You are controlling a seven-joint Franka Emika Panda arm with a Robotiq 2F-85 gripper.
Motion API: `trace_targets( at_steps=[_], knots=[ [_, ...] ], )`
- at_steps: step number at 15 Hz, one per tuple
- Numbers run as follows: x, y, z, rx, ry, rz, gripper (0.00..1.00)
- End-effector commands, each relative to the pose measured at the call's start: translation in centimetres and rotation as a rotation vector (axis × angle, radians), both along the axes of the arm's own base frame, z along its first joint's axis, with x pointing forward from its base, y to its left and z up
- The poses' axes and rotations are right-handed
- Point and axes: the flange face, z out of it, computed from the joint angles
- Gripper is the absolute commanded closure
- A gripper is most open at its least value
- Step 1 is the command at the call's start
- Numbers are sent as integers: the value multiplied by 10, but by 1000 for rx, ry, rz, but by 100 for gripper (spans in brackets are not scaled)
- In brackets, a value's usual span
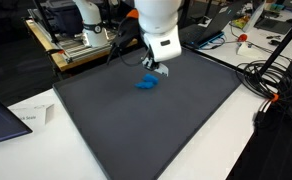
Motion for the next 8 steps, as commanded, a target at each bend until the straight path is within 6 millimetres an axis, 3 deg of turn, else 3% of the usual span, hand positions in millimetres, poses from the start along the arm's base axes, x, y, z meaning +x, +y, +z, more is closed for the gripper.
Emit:
trace_targets(
  at_steps=[1, 8],
  knots=[
    [-49, -15, 2, 82, -28, -5, 99],
    [-142, -36, -21, 264, -65, 10, 99]
  ],
)
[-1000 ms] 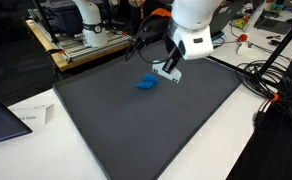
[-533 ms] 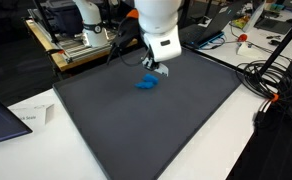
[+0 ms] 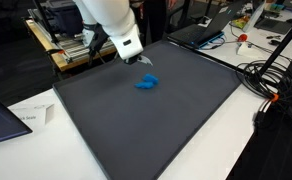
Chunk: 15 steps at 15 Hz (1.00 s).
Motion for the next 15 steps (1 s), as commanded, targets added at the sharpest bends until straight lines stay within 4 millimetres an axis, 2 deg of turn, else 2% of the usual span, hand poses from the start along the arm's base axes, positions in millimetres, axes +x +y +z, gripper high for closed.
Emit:
trace_targets(
  at_steps=[1, 3, 6, 10, 13, 15],
  knots=[
    [-60, 0, -7, 101, -60, 2, 99],
    [-75, 6, -9, 102, -118, 27, 99],
    [-86, 23, 2, 60, -218, 147, 99],
    [-81, 54, 36, 36, -292, 290, 99],
    [-68, 80, 62, 4, -331, 412, 99],
    [-60, 98, 72, -9, -330, 511, 99]
  ],
)
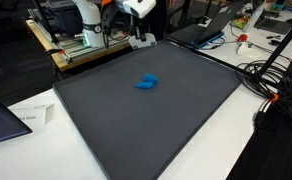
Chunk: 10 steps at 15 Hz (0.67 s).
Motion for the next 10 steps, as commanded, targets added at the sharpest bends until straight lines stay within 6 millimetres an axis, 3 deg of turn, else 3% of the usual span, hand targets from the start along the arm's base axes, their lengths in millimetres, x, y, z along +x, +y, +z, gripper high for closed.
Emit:
trace_targets(
  at_steps=[1, 5, 10],
  knots=[
    [8, 24, 20, -56, -13, 167, 99],
    [32, 49, 18, -93, 48, 287, 99],
    [72, 59, -4, -50, 149, 317, 99]
  ],
)
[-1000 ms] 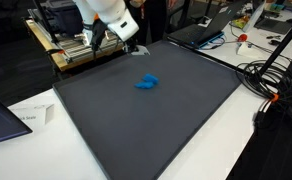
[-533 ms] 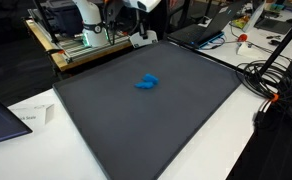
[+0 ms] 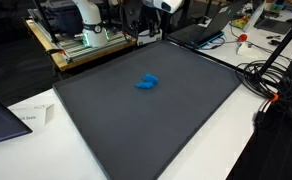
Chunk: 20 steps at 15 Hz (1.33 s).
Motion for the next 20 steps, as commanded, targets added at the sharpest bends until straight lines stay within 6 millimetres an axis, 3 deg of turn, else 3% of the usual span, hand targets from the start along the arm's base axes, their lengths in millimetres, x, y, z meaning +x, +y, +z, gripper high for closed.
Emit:
trace_targets(
  at_steps=[1, 7, 14, 17, 20],
  knots=[
    [41, 0, -22, 2, 84, 28, 99],
    [81, -8, -67, 54, 200, 54, 99],
    [104, -31, -105, 100, 280, 73, 99],
    [109, -37, -110, 108, 296, 73, 99],
    [110, -40, -103, 104, 313, 76, 99]
  ],
)
